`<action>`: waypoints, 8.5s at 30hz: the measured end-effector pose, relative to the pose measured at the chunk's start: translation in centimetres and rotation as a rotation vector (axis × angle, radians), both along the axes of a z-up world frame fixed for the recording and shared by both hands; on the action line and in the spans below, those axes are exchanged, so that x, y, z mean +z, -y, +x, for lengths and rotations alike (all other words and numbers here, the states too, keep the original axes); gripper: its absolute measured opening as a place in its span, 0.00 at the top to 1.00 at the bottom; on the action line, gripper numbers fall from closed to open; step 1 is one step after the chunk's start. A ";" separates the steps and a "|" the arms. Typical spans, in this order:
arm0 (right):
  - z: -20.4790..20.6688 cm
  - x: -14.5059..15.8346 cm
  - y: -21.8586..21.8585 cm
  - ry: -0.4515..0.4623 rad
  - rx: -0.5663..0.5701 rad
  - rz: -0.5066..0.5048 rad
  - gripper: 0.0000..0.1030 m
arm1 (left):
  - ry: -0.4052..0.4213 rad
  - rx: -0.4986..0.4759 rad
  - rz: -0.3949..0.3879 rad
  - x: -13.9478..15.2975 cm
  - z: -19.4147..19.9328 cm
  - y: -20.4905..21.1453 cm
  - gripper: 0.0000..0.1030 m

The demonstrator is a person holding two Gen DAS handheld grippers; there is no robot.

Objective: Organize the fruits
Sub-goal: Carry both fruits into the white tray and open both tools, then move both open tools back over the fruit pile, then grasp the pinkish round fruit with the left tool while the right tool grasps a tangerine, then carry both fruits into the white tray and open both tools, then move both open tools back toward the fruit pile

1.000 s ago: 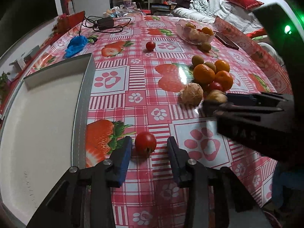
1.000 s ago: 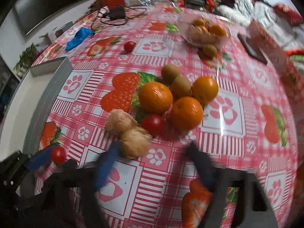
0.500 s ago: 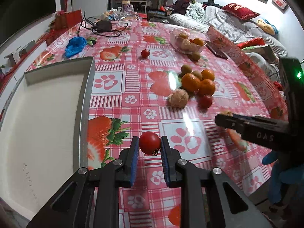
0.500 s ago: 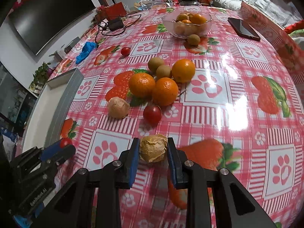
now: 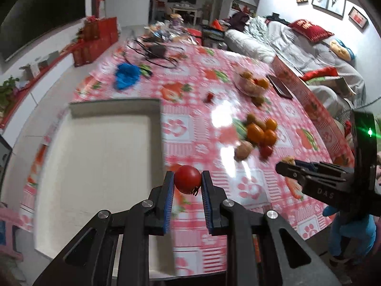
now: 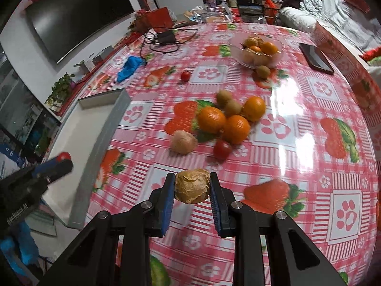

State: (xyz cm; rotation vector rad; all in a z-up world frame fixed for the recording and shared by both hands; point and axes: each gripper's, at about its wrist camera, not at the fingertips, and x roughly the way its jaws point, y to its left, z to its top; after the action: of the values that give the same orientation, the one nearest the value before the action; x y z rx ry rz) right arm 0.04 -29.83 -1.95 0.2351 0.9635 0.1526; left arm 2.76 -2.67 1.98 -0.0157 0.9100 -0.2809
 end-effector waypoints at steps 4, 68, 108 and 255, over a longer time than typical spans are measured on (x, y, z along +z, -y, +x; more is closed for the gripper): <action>1.0 1.1 -2.4 0.010 0.044 -0.008 0.71 | 0.038 0.058 0.031 1.2 0.5 -3.9 0.76; 2.2 0.7 -4.7 -0.082 0.033 0.030 0.00 | -0.014 0.073 0.146 -0.7 -1.5 -1.1 0.20; -1.7 -5.6 8.0 -0.094 -0.120 -0.220 0.00 | -0.054 -0.155 0.311 -7.0 7.7 15.9 0.20; 11.0 0.7 -16.4 -0.089 0.262 -0.040 0.14 | -0.066 0.194 0.037 -4.7 6.1 -10.0 0.22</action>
State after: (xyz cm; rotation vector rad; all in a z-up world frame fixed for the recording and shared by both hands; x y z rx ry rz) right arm 11.07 -13.45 -1.22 0.0788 1.0831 0.3650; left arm 8.91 7.34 -2.70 -0.0794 0.9720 -0.0839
